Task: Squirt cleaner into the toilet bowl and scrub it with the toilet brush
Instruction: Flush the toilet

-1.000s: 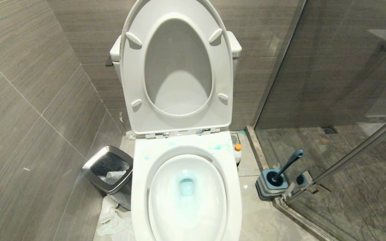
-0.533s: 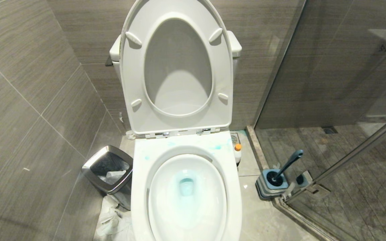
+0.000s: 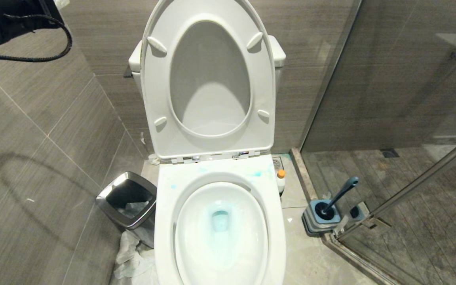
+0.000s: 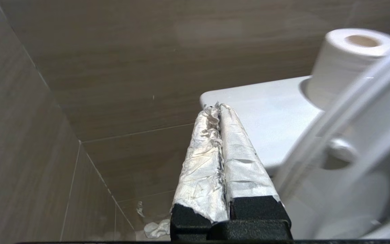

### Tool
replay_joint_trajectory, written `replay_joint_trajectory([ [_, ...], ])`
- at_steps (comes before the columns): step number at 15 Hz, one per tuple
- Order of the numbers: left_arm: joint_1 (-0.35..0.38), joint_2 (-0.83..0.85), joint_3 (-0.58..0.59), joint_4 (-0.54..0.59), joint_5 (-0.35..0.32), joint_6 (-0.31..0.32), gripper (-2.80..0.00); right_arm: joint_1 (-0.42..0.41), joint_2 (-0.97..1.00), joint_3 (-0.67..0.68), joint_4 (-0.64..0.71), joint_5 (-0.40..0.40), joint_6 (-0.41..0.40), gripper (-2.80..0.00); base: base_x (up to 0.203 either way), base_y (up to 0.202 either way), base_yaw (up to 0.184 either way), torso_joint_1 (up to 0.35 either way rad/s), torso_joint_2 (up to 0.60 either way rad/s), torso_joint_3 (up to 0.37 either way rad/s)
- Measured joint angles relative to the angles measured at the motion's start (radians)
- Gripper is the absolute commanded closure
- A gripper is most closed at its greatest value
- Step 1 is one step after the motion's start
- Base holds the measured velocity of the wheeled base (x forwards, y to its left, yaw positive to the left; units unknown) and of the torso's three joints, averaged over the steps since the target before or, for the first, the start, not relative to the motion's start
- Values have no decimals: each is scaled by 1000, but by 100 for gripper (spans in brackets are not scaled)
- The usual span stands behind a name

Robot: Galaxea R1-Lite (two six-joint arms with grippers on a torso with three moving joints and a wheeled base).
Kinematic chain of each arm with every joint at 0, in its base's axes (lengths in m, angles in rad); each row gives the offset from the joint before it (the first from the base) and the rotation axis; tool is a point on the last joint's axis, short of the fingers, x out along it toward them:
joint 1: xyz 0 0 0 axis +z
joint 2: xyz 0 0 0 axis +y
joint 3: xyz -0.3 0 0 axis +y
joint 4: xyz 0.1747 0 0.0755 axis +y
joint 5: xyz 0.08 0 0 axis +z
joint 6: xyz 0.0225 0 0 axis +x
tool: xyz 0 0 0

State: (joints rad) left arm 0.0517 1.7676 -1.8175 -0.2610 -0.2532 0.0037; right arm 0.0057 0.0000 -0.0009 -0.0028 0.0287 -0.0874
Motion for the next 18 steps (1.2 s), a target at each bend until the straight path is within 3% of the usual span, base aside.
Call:
replay_joint_trajectory([
  [4,37,194,-117,7,-18,-20,0,0,0,0,0,0,0,0,0,0,0,0,0,0],
  [18,-27,340,-129,2,-13,-9,0,0,0,0,0,-1,0,0,0,0,0,0,0,0],
])
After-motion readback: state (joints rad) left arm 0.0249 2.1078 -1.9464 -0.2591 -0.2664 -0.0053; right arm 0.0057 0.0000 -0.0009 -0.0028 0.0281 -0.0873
